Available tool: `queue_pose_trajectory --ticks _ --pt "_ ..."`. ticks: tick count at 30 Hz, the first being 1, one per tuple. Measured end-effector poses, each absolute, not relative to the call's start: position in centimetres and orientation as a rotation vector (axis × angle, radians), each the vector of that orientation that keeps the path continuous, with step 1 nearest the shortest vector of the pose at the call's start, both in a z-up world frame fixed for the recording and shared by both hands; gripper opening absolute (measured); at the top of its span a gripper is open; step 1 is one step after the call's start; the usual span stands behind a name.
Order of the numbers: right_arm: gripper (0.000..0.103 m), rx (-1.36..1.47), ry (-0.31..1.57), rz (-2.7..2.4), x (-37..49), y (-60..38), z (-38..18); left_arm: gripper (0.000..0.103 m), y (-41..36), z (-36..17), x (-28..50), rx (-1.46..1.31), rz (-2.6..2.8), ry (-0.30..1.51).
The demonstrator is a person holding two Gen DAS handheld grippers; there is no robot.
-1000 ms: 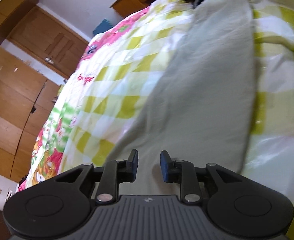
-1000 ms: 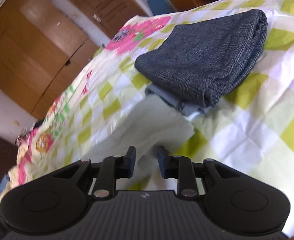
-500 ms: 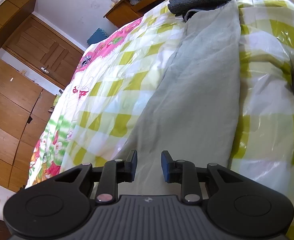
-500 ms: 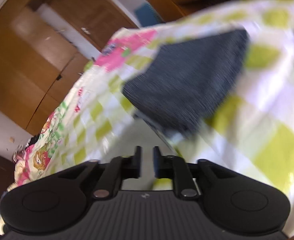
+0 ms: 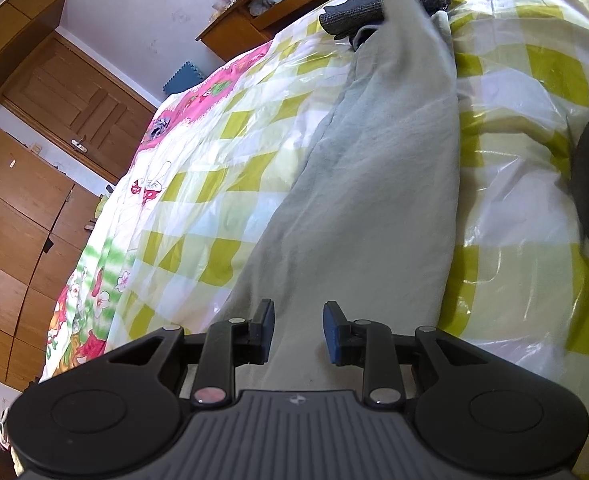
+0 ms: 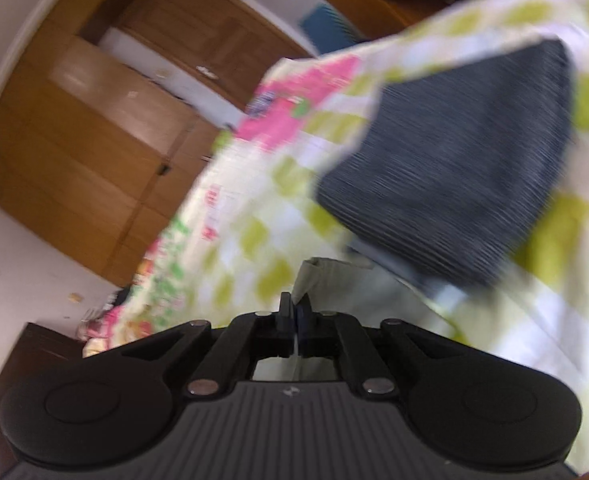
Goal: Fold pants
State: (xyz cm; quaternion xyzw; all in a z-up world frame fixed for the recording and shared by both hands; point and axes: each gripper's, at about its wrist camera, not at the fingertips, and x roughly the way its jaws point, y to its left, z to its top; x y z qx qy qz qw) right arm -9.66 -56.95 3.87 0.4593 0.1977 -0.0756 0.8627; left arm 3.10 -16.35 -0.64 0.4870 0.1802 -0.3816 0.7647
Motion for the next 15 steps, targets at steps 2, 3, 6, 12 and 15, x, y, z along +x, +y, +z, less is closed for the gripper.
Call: queue_pose_trajectory --ticks 2,3,6,12,15 --pt "0.004 0.944 0.364 -0.125 -9.1 -56.9 5.4 0.042 -16.4 -0.5 3.2 1.051 -0.823 0.39" --pt "0.004 0.936 0.34 -0.115 -9.0 -56.8 6.0 0.042 -16.3 -0.3 3.3 1.045 -0.82 0.39" --pt "0.004 0.915 0.336 -0.155 -9.8 -56.7 5.6 0.043 -16.2 -0.2 3.3 1.026 -0.822 0.399" --pt "0.008 1.07 0.562 -0.324 -11.7 -58.2 -1.8 0.043 -16.1 -1.4 2.3 1.041 -0.859 0.419" --pt "0.018 1.138 0.524 -0.306 -12.8 -58.2 -2.1 0.043 -15.9 -1.4 1.7 1.042 -0.874 0.428"
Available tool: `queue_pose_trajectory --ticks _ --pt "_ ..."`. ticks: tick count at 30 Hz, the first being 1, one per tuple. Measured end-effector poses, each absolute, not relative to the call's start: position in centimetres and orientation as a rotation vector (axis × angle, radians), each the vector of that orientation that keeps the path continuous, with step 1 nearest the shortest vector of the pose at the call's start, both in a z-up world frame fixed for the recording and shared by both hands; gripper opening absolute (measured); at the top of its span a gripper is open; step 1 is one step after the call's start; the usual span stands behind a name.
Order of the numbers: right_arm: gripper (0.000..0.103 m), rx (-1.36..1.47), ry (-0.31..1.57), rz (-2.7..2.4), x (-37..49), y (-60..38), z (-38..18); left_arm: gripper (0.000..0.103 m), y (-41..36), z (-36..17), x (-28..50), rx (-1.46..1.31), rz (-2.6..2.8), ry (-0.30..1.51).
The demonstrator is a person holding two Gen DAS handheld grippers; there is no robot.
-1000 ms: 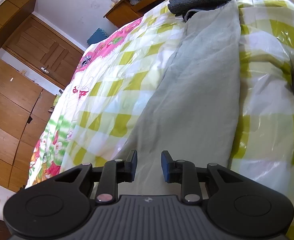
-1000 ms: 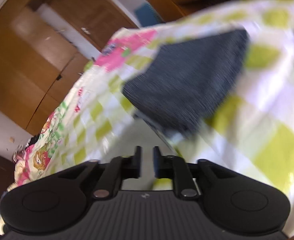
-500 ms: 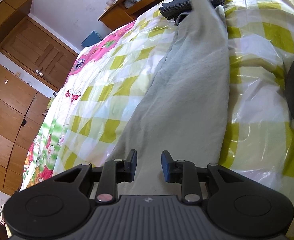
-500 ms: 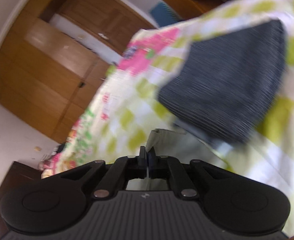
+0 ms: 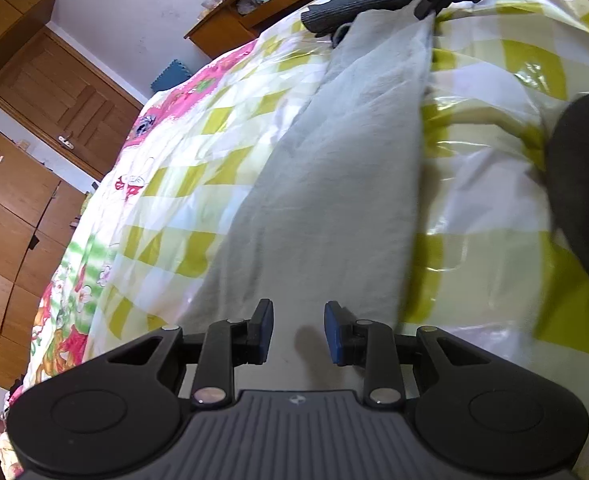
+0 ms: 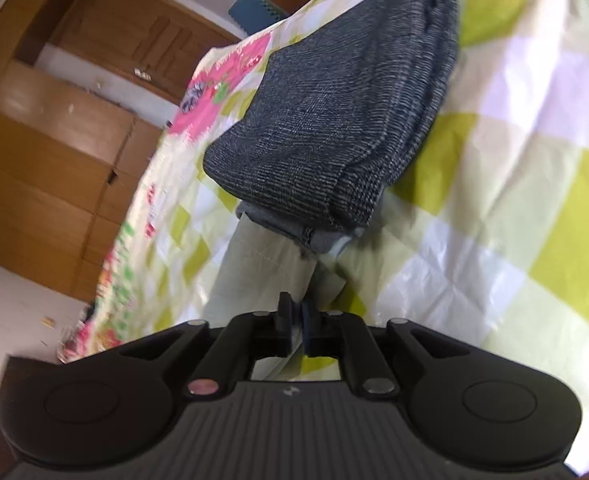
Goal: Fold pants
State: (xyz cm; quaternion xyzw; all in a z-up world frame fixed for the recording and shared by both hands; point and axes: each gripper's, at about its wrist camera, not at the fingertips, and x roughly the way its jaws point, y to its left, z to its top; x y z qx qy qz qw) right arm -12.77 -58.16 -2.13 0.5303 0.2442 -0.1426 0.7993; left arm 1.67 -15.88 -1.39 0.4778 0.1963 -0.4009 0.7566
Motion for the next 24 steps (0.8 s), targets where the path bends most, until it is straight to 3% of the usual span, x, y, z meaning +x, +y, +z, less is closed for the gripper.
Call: queue_pose_trajectory --ticks 1,2,3,11,13,14,20,24 --pt "0.024 1.15 0.523 -0.299 -12.8 -58.2 -2.2 0.043 -15.8 -1.4 1.6 1.041 -0.874 0.43" --pt "0.036 1.157 0.526 -0.298 -12.9 -58.3 -2.3 0.043 -15.8 -1.3 1.5 1.041 -0.872 0.429" --pt "0.038 1.166 0.525 -0.305 -12.9 -58.2 -2.4 0.043 -15.8 -1.3 1.4 1.039 -0.869 0.43" --pt "0.038 1.232 0.429 -0.237 -10.2 -57.5 -4.5 0.044 -15.6 -1.1 1.0 1.015 -0.853 0.439" --pt "0.023 1.236 0.439 -0.232 -9.3 -57.2 -5.4 0.046 -15.4 -1.0 1.0 1.003 -0.843 0.446" --pt "0.006 1.25 0.466 -0.234 -8.8 -56.9 -5.7 0.048 -15.4 -1.0 1.0 0.997 -0.833 0.45" --pt "0.005 1.32 0.305 -0.184 -11.2 -57.8 -3.4 0.049 -15.1 -1.2 1.6 0.886 -0.787 0.537" --pt "0.005 1.259 0.3 -0.233 -12.8 -59.0 -1.4 0.049 -15.5 -1.9 -0.1 0.85 -0.842 0.543"
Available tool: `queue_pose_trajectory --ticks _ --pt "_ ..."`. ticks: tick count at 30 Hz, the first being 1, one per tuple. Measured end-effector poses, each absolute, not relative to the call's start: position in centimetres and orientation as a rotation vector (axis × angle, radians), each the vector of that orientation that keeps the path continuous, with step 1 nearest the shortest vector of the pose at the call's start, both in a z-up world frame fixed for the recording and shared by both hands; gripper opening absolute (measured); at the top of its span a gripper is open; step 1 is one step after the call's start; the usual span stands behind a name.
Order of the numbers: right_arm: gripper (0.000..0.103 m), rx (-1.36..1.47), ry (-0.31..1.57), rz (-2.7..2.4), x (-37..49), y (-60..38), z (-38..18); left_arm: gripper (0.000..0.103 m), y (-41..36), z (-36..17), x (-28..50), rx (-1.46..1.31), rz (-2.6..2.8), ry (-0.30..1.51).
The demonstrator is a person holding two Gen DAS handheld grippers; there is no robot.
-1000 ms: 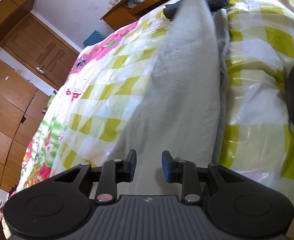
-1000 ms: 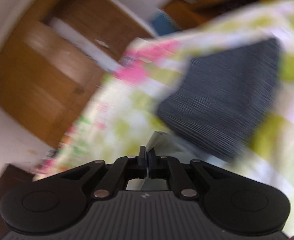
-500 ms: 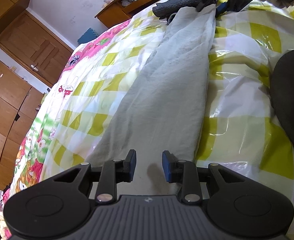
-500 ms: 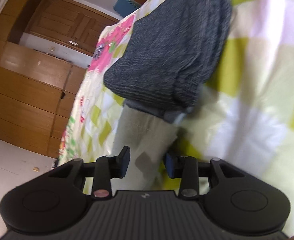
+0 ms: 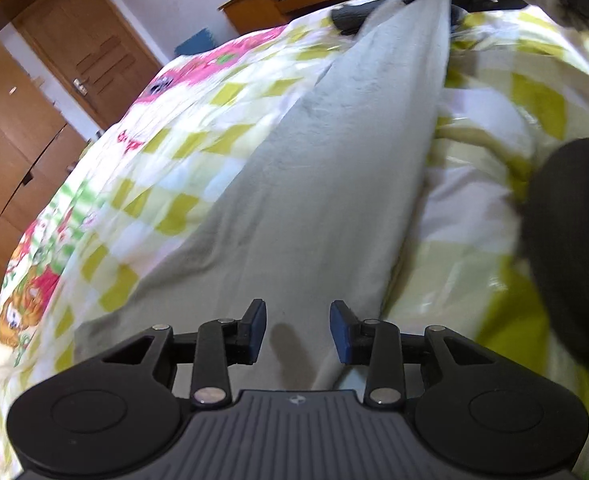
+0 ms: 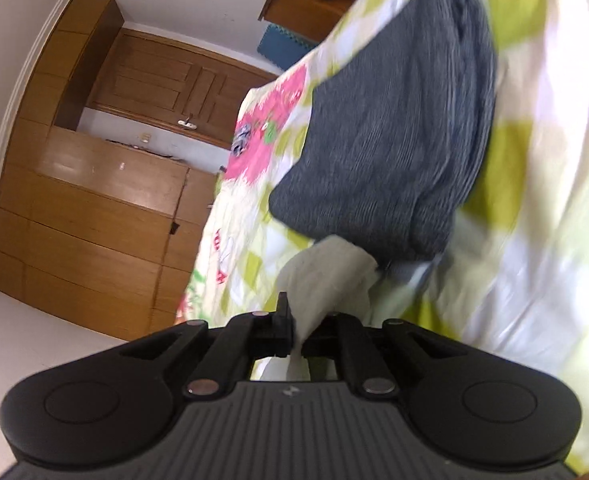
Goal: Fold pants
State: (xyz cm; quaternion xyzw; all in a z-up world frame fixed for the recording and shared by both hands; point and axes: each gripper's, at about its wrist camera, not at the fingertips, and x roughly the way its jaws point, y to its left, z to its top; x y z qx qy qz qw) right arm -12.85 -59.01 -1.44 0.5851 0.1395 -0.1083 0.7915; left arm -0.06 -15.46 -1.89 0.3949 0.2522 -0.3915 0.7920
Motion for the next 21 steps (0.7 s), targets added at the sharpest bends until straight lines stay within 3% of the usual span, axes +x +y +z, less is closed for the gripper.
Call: queue_pose_trajectory --ticks 5,11,16,21 --pt "0.005 1.155 0.376 -0.297 -12.6 -58.6 0.6 0.05 -15.3 -1.1 -1.2 0.785 -0.85 0.512" --pt "0.005 0.974 0.373 -0.156 -9.4 -52.7 7.7 0.051 -9.6 -0.5 -0.3 0.67 -0.693 0.538" --pt "0.006 0.767 0.468 0.087 -3.0 -41.9 12.2 0.051 -3.7 -0.9 0.4 0.552 -0.516 0.574" --pt "0.006 0.563 0.609 0.354 4.4 -27.0 12.7 0.055 2.2 -1.0 0.1 0.429 -0.364 0.593"
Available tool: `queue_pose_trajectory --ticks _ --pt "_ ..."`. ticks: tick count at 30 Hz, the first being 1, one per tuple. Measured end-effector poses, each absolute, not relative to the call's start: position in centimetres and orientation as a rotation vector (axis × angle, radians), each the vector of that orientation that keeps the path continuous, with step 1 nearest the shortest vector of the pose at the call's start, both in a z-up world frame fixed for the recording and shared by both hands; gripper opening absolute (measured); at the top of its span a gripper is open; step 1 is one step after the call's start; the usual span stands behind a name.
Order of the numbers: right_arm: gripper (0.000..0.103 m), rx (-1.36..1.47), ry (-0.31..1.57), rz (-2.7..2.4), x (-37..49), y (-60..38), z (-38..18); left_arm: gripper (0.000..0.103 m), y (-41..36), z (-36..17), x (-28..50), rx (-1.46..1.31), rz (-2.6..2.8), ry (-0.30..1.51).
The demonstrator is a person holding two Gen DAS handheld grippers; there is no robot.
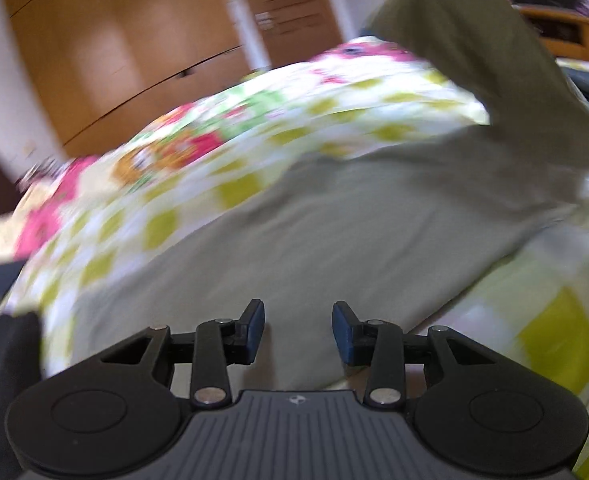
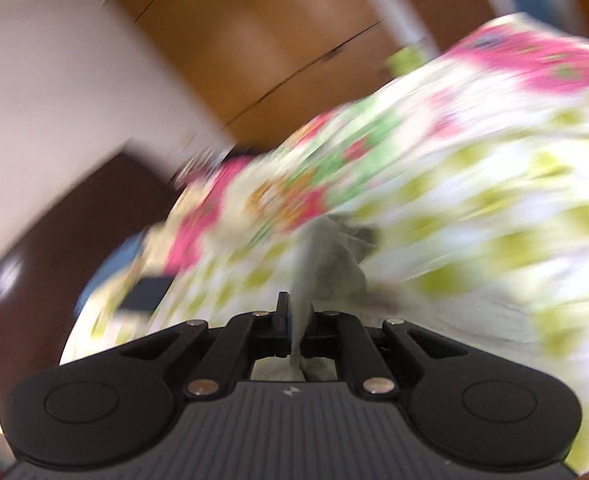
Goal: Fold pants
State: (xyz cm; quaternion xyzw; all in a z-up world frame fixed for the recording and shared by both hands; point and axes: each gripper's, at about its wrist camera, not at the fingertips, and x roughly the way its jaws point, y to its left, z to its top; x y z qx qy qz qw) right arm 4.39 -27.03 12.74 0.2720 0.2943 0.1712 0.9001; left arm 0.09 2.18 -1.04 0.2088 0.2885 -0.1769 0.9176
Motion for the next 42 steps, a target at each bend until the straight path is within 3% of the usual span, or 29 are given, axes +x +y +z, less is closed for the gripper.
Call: queue_pose_trajectory --ticks 4,11,18,25,28,33,37,41,42 --pt "0.006 0.445 0.711 0.511 8.9 -15.5 10.4 0.056 5.4 -0.8 -0.2 0.365 -0.257 0.593" --pt "0.006 0.18 0.848 0.637 8.1 -2.0 6.3 0.056 8.6 -0.4 0.3 0.186 -0.248 0.629" --pt "0.006 0.213 0.827 0.562 7.1 -1.0 7.2 0.056 11.2 0.4 -0.5 0.058 -0.276 0.604" --pt "0.006 0.363 0.596 0.365 7.6 -6.0 12.2 0.056 12.6 0.5 -0.7 -0.011 -0.287 0.566" --pt "0.006 0.266 0.638 0.419 7.4 -3.4 11.6 0.056 13.0 0.5 -0.9 -0.019 -0.284 0.557" --pt "0.007 0.066 0.819 0.577 6.7 3.7 5.5 0.055 13.7 0.7 -1.4 -0.002 -0.246 0.573" --pt "0.013 -0.015 0.892 0.632 6.9 5.6 3.7 0.055 13.3 0.3 -1.4 0.082 -0.198 0.641" --pt "0.04 -0.008 0.904 0.684 6.4 5.0 4.2 0.056 13.5 0.7 -2.0 0.082 -0.213 0.62" --pt "0.041 -0.011 0.902 0.698 6.0 4.8 4.3 0.056 13.6 0.8 -2.0 0.081 -0.212 0.622"
